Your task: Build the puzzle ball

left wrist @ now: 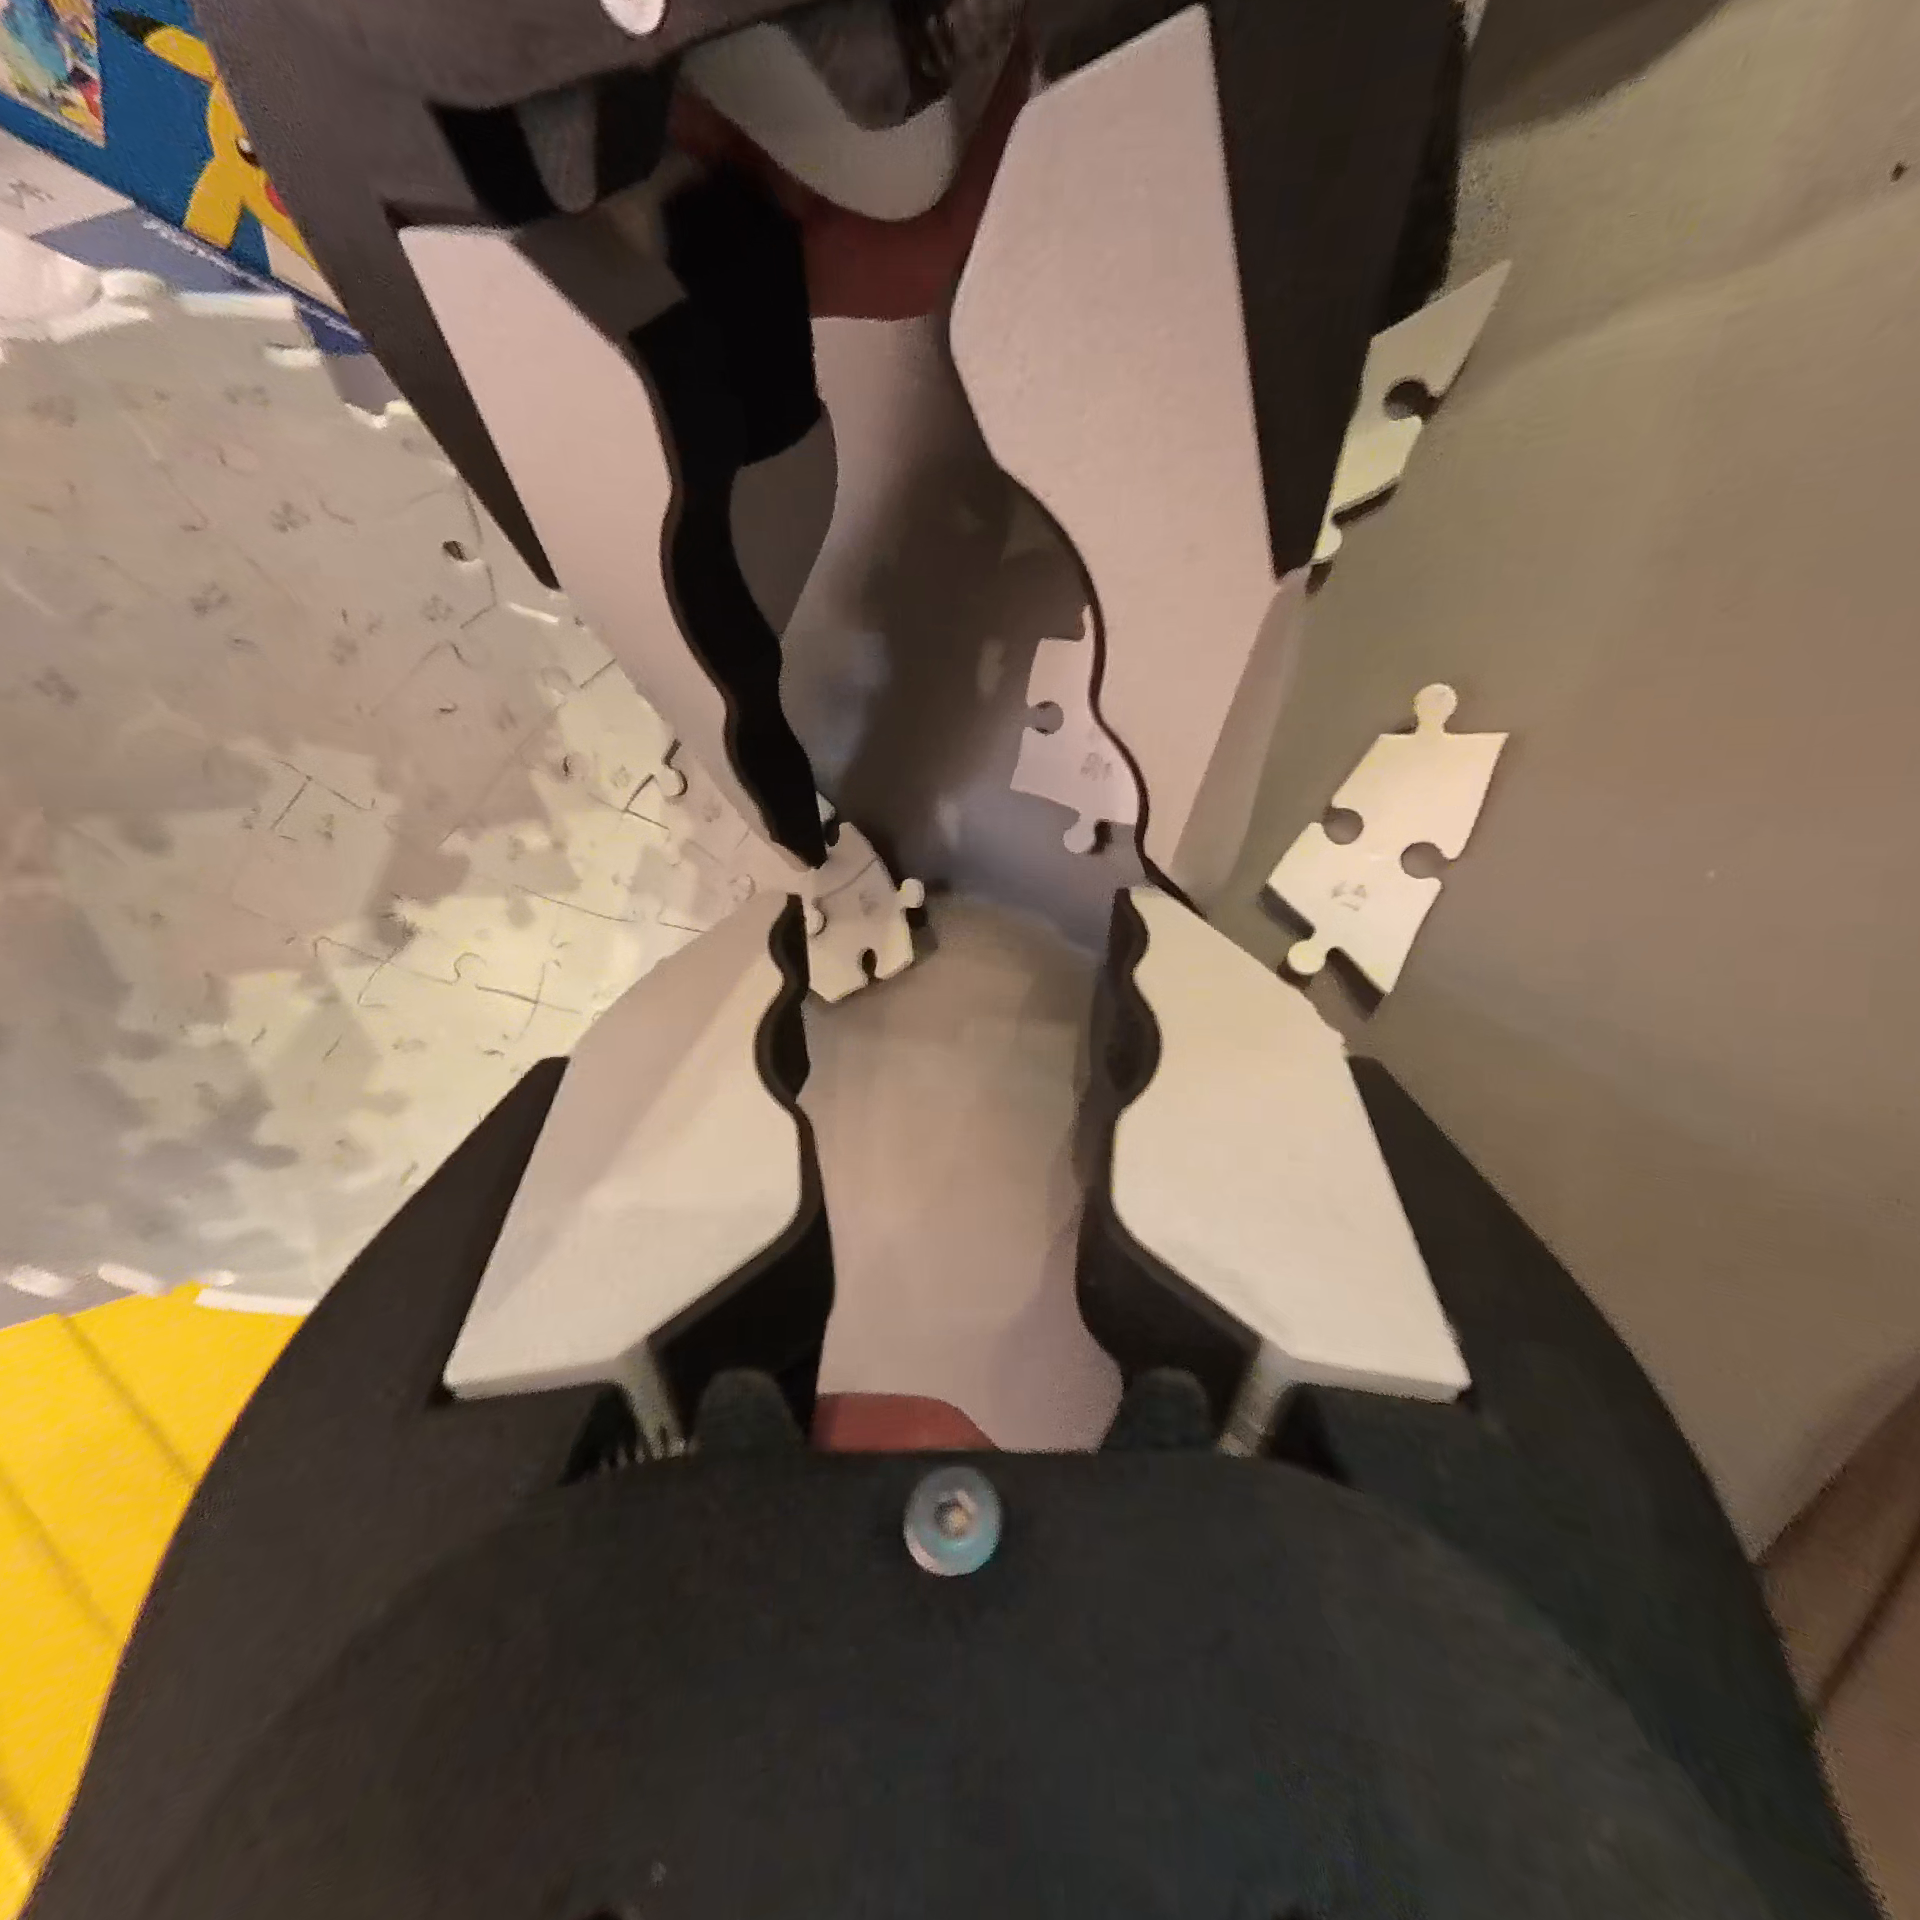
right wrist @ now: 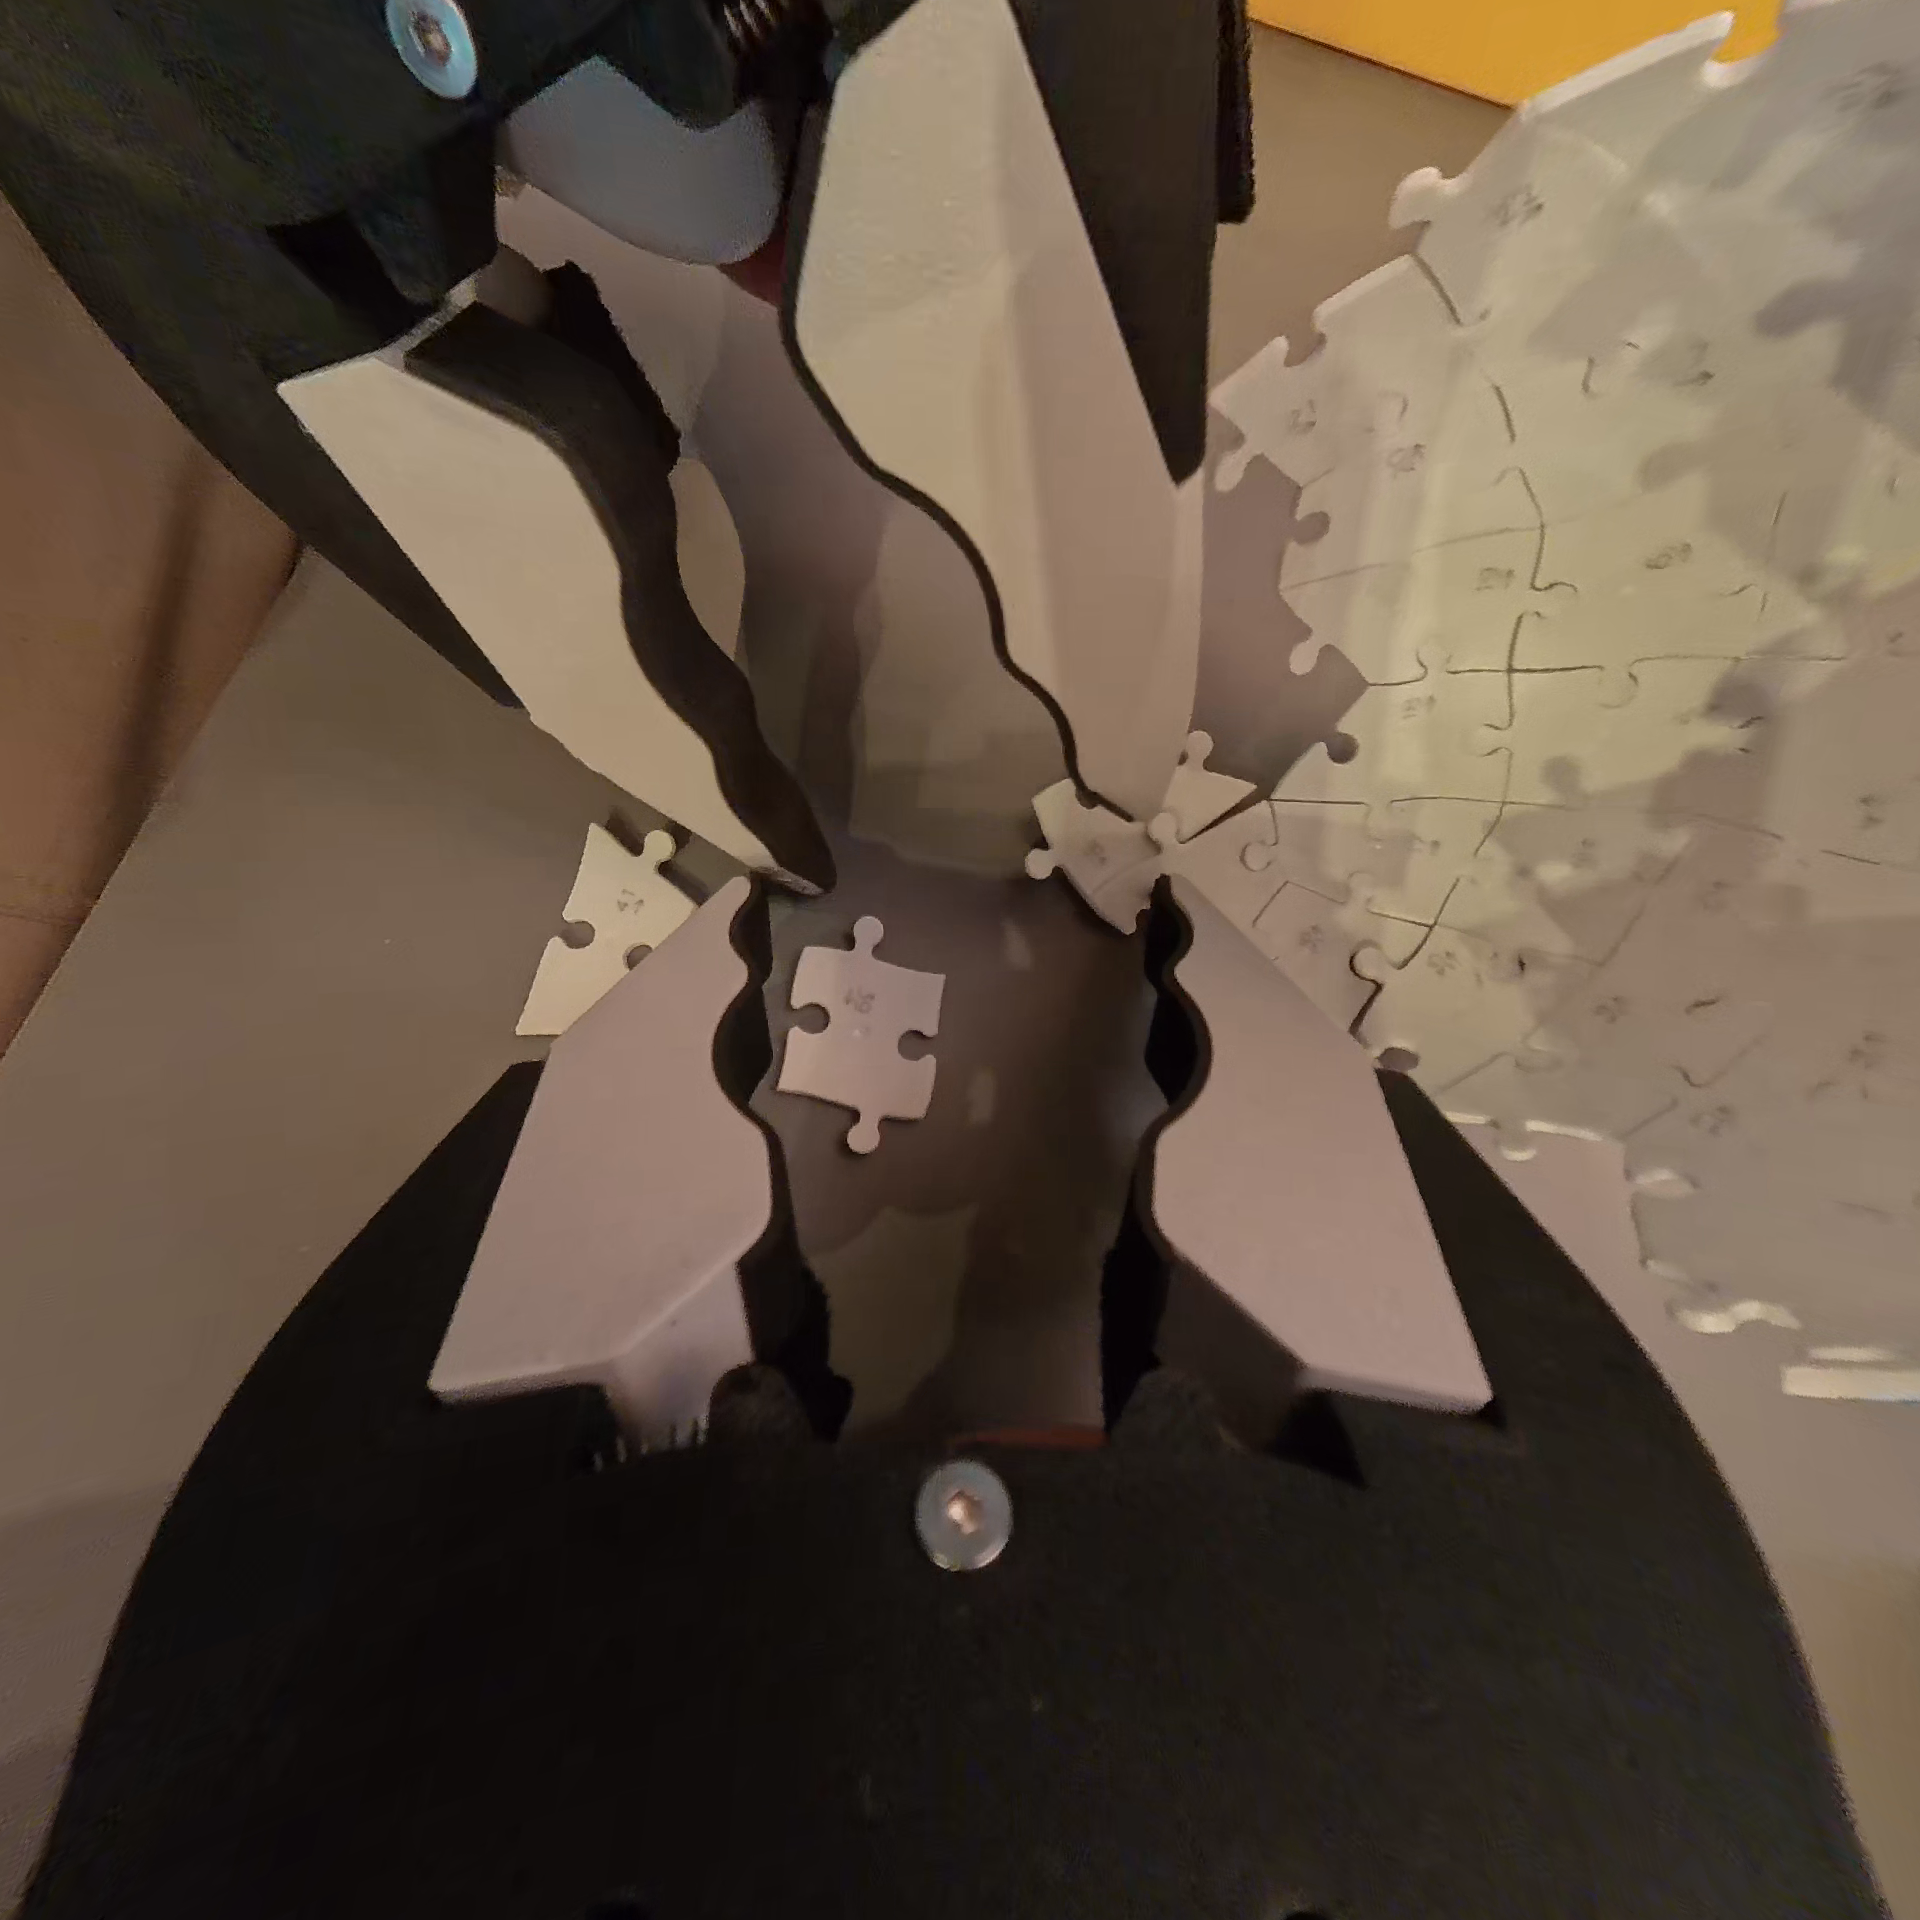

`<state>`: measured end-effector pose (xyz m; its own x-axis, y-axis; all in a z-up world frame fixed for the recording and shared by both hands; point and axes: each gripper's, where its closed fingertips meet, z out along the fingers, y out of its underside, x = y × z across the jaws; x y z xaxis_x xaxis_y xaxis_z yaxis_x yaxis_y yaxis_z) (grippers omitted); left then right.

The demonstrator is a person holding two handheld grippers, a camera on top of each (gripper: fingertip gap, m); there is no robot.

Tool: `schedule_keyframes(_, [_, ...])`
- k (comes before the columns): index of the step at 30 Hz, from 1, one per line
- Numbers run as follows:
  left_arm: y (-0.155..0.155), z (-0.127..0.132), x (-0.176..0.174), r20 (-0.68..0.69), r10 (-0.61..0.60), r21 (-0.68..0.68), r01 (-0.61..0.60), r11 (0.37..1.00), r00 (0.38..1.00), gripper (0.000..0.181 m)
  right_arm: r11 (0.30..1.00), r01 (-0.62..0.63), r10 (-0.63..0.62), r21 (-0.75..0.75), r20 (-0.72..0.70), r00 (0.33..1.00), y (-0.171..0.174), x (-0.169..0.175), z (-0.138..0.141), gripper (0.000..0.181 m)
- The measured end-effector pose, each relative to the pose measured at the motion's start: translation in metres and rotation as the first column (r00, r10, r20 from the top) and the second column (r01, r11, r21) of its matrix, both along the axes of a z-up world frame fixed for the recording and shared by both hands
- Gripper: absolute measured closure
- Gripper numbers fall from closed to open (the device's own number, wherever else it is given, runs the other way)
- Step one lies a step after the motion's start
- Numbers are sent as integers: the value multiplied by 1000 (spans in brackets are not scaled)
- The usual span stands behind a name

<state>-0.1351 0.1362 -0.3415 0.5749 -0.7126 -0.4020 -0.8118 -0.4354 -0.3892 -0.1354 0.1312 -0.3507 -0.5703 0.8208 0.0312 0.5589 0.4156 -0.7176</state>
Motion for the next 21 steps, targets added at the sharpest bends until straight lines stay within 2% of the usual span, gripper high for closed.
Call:
schedule_keyframes(6, [-3,1,-8,-43,-52,-71,48,996,998,109,1000,-2,2,2,-2,1000,0,0,0,109])
schedule_keyframes(13, [-13,-8,-4,55,-79,-239,90,967,995,75,1000,-7,7,0,-2,1000,0,0,0,109])
schedule_keyframes(16, [-18,-10,-3,75,-111,-286,128,950,991,74,1000,-9,9,-3,-3,1000,0,1,0,109])
schedule_keyframes(21, [-22,-15,0,128,-100,-334,138,933,987,76,1000,-13,13,-4,-2,1000,0,1,0,109])
